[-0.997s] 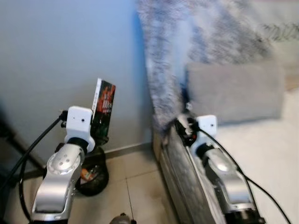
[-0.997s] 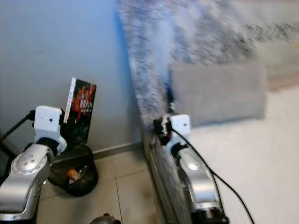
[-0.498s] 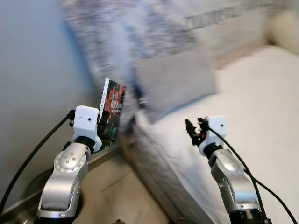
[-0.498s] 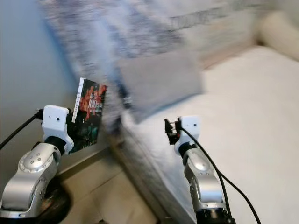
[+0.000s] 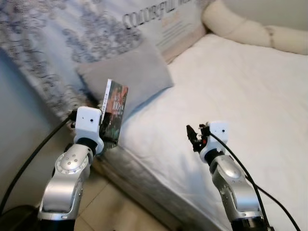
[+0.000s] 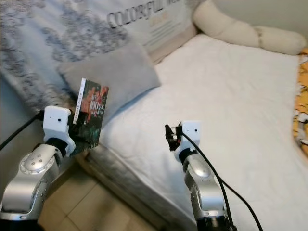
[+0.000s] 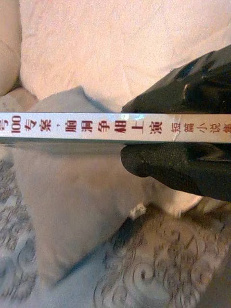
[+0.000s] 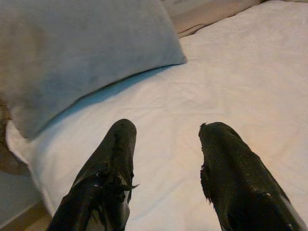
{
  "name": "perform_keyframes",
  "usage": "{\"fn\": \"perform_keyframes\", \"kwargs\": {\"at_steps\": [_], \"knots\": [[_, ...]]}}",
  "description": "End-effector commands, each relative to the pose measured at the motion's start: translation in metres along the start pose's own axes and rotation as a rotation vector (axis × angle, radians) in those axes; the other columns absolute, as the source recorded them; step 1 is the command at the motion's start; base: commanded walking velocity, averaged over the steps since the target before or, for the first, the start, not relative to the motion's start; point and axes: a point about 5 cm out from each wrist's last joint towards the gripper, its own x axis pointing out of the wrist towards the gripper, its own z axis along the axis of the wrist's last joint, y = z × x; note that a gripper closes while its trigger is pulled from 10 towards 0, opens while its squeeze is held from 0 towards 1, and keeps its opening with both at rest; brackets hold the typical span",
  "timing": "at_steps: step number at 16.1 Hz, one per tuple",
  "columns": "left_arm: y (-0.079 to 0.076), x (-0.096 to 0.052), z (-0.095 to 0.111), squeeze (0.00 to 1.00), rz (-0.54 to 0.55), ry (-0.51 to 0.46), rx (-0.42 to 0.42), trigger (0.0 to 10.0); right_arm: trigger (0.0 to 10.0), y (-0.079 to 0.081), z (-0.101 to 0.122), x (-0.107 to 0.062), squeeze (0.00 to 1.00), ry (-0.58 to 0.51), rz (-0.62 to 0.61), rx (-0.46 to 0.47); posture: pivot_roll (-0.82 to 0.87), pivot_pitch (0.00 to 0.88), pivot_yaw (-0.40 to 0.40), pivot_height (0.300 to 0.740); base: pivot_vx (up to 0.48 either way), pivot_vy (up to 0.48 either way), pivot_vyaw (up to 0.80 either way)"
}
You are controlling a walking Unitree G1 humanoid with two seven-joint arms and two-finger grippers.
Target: Clean up the room
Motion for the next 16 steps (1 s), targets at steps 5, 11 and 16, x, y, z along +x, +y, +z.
{"fn": "perform_keyframes", "kwargs": {"at_steps": [5, 11, 16], "knots": [[-0.0048, 0.0007, 0.0052, 0.00, -0.005, -0.031, 0.007, 10.0, 10.0, -0.0104, 0.0005, -0.0053, 0.00, 0.006, -0.043, 0.001, 0.07, 0.000, 0.020, 0.740, 0.000, 0.000, -0.80], [-0.0058, 0.0015, 0.0049, 0.00, -0.028, -0.031, 0.010, 10.0, 10.0, -0.0147, -0.0032, -0.0120, 0.00, 0.012, -0.080, 0.013, 0.06, 0.000, 0.040, 0.740, 0.000, 0.041, -0.80], [-0.0065, 0.0016, 0.0054, 0.00, -0.038, -0.032, 0.021, 10.0, 10.0, -0.0140, -0.0050, -0.0137, 0.00, 0.010, -0.092, 0.029, 0.06, 0.000, 0.038, 0.740, 0.000, 0.256, -0.80]]}}
